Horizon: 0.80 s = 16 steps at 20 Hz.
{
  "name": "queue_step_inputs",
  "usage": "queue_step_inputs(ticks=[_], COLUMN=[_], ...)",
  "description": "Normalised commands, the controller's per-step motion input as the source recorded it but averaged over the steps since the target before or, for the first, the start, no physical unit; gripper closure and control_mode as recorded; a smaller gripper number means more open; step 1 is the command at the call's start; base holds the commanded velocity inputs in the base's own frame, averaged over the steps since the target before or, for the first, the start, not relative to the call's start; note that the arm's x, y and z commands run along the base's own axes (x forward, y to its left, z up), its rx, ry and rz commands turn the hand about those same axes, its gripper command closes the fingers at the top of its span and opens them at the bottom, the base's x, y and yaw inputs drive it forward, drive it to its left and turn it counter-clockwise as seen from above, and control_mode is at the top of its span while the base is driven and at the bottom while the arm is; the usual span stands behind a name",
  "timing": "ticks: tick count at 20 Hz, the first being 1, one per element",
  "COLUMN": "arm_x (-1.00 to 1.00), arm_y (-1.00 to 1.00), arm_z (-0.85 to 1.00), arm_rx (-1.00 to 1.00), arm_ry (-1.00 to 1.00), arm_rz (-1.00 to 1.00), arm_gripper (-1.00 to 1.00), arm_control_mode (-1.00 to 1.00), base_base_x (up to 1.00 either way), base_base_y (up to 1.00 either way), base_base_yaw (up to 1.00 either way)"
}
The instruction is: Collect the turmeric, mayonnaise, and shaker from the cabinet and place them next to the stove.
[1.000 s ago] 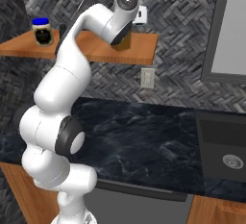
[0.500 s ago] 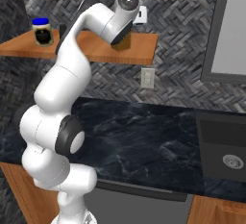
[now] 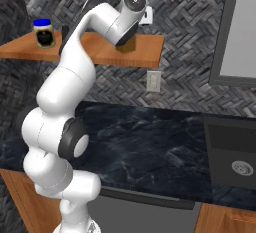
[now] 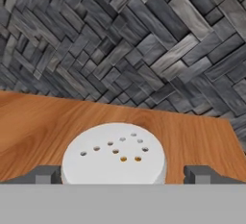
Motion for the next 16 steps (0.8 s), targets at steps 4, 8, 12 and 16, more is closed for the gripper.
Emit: queue_step_inputs(ticks=[4, 8, 12, 16], arm_x=[0.07, 0.04, 0.01, 0.00], arm_y=[0.07, 0.11, 0.12, 0.03], arm_z=[0.00, -0.01, -0.03, -0.01], arm_rx=[0.00, -0.03, -0.04, -0.03], arm_ry=[0.00, 0.01, 0.01, 0.00], arm_rz=[0.03, 0.03, 0.03, 0.00], arm_gripper=[-1.00, 1.00, 1.00, 1.00], arm_control_mode=[-1.00, -1.00, -1.00, -1.00], base_base_x=[0.00, 0.00, 0.00, 0.00], base_base_y=[0.00, 0.00, 0.00, 0.00], base_base_yaw=[0.00, 0.00, 0.00, 0.00])
